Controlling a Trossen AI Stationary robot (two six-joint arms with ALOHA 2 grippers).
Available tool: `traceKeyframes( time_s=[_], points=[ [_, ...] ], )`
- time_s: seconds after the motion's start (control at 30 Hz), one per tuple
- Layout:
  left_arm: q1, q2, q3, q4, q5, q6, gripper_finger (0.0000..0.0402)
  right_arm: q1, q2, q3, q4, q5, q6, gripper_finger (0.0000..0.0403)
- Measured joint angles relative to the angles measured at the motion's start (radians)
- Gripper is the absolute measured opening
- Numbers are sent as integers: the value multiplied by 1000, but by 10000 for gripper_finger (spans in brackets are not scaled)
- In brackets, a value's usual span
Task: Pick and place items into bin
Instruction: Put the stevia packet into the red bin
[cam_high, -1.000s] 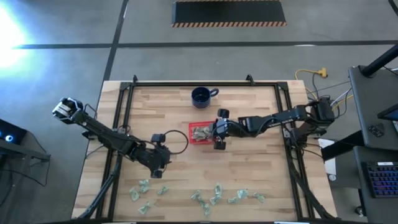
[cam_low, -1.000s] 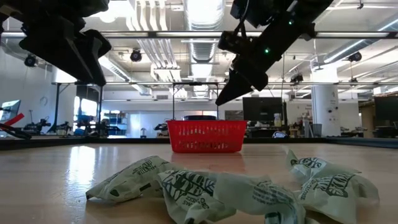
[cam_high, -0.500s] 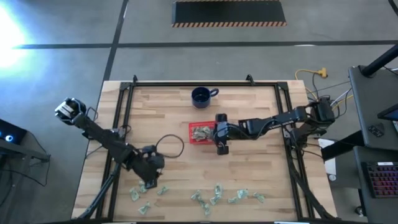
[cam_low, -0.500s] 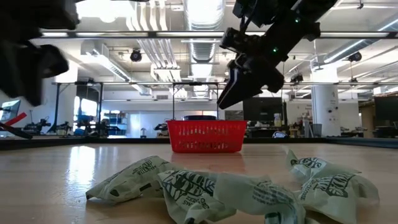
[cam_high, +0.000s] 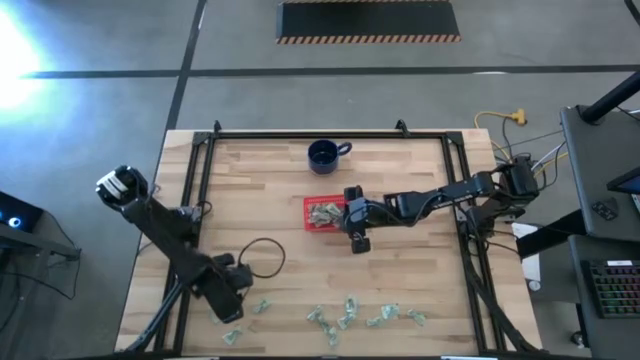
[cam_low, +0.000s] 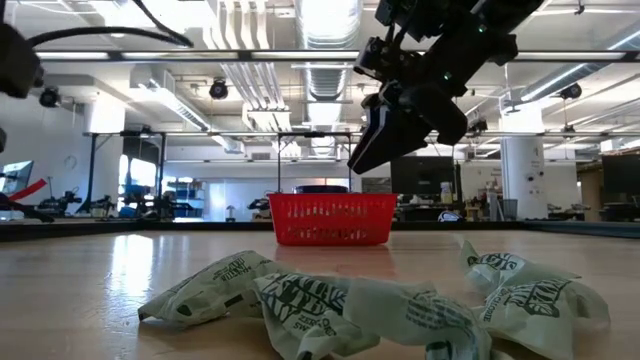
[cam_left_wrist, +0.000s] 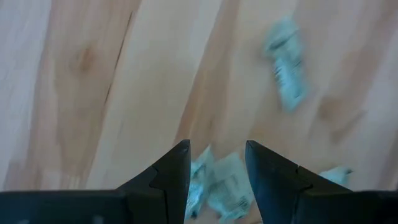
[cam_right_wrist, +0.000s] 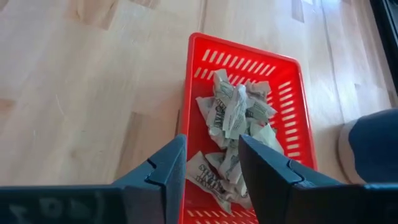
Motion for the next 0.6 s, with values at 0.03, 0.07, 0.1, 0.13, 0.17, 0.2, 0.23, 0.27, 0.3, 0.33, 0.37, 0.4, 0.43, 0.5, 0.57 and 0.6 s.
traceKeyframes(
  time_s=[0.03, 0.07, 0.1, 0.13, 0.17, 0.2, 0.23, 0.27, 0.3, 0.33, 0.37, 0.4, 0.43, 0.5, 0.57, 0.6],
  points=[
    [-5, 8, 0, -11, 8, -9, 137, 0, 0, 0, 0, 0, 3, 139],
    [-8, 16, 0, -25, 14, -11, 137, 0, 0, 0, 1, 0, 6, 139],
    [-11, 25, 0, -35, 21, -12, 137, 0, 0, 0, 0, 0, 7, 139],
    [-12, 34, 0, -44, 32, -12, 137, 1, 0, 0, 1, -1, 10, 138],
    [-14, 42, 0, -51, 38, -12, 137, 2, 0, 0, 1, -3, 14, 137],
    [-14, 45, 0, -58, 46, -13, 137, 2, 0, 0, 1, -3, 18, 136],
    [-14, 49, 0, -61, 50, -13, 137, 3, 0, 0, 1, -3, 18, 135],
    [-14, 50, 0, -61, 49, -12, 137, 3, 0, 0, 1, -3, 19, 133],
    [-14, 50, 0, -61, 49, -11, 137, 3, 0, 0, 1, -5, 19, 132],
    [-14, 49, 0, -67, 46, -10, 137, 3, 0, 0, 1, -14, 21, 132],
    [-14, 45, 0, -73, 41, -11, 137, 2, 0, 0, 2, -21, 20, 132],
    [-14, 40, 3, -83, 35, -11, 137, 2, 0, 0, 3, -23, 21, 132],
    [-14, 36, 10, -98, 29, -10, 137, 3, 0, 0, 6, -25, 21, 133],
    [-14, 25, 25, -126, 8, -10, 137, 3, -1, 0, 13, -26, 20, 134],
    [-14, 20, 38, -155, 8, -10, 137, 3, -1, 0, 17, -26, 18, 134],
    [-14, 20, 42, -164, 9, -11, 137, 3, -1, 0, 18, -26, 17, 133]
  ],
)
